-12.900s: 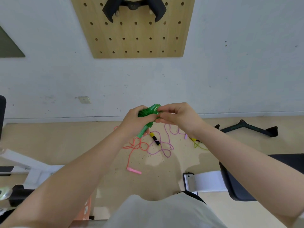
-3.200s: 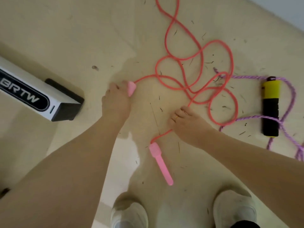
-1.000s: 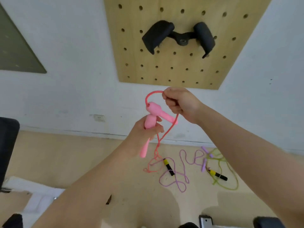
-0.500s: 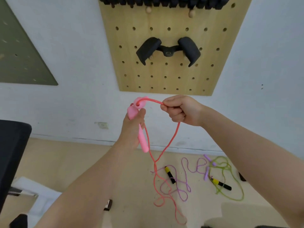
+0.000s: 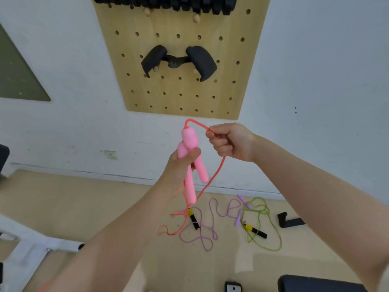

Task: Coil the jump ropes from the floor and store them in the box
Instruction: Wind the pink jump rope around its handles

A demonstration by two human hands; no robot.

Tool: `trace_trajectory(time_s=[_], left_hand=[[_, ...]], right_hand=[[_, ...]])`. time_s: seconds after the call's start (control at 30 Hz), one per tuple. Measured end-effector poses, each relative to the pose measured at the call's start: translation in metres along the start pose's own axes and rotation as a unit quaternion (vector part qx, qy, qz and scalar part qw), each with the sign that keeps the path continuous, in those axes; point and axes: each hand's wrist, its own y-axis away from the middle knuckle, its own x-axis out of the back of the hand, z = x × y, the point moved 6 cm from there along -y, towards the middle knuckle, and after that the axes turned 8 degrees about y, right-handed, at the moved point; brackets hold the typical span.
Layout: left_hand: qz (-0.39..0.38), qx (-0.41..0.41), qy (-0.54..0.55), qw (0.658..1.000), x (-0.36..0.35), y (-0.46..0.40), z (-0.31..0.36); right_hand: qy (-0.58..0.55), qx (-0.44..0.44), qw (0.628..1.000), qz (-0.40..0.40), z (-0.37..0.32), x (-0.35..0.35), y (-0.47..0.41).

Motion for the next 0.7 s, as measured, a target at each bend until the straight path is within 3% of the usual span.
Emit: trace_trajectory(time_s=[0.1,0.17,0.27,0.4,0.5,0.63,0.7], left_hand=[[-0.009,0.003,0.088,0.996,-0.018,0.01,-0.011],[-0.024,0.01,0.062,0.998,-0.028,0.02,-0.014],[-0.083,0.053,-0.023,0.995,-0.043,0.036,-0.022],[-0.148,0.11,-0.056,0.981,-0.059,0.051,-0.039],[-0.141,0.122,-0.077,0.979,-0.065,0.054,-0.042],[-0.152,0.127,-0.12,0.973,-0.082,0.067,-0.044],[-0.129,0.12,-0.112,0.978,-0.085,0.069,-0.047]], right_hand=[[0.049,-0.014,0.997,0.065,0.015,0.018,0.012],[0.148,-0.029,0.984,0.096,0.029,0.03,0.022],[0.286,-0.024,0.956,0.055,0.056,0.034,0.037],[0.34,0.049,0.939,0.008,0.072,0.016,0.054],[0.348,0.077,0.934,0.017,0.074,0.014,0.063],[0.439,0.118,0.891,0.016,0.07,0.008,0.075],[0.428,0.116,0.896,0.035,0.069,0.008,0.079]])
